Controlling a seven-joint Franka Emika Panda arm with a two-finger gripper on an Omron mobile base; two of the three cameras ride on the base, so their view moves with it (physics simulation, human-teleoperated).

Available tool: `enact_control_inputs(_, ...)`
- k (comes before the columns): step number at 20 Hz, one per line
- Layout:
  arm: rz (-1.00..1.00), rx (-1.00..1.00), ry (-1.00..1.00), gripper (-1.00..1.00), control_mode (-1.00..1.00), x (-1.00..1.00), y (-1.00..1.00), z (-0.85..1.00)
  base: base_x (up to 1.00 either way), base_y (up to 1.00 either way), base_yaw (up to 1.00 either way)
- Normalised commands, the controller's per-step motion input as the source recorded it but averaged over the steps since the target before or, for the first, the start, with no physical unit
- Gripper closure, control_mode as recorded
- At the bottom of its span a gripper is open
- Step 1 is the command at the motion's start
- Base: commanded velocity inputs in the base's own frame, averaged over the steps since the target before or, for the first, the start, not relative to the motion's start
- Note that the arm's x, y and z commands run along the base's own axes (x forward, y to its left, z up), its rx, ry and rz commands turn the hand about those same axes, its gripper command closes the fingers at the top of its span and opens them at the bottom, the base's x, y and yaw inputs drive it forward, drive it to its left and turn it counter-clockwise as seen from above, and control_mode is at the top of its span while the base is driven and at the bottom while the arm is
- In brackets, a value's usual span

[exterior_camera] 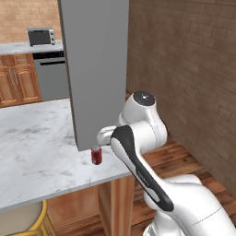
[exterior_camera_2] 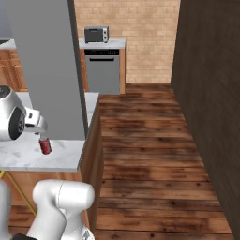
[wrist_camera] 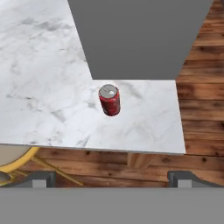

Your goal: Four empty soda cans are scattered around the kitchen. Gather all the cans and cluster them next to the stove for recycling.

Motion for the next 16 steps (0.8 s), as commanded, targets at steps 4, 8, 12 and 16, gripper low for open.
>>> enact_control_inputs(4,0.00,0.00,0.00,-1.00,-1.00,0.27,0.08,-0.14,0.00,0.00,0.00)
enact_control_inputs(8,0.00,0.00,0.00,-1.00,-1.00,0.25,0.04,-0.21,0.00,0.00,0.00)
enact_control_inputs(12,0.00,0.00,0.03,-1.00,-1.00,0.35,0.10,-0.23,0.00,0.00,0.00)
enact_control_inputs(16,0.00,0.00,0.03,-1.00,-1.00,0.31,0.14,-0.22,0.00,0.00,0.00)
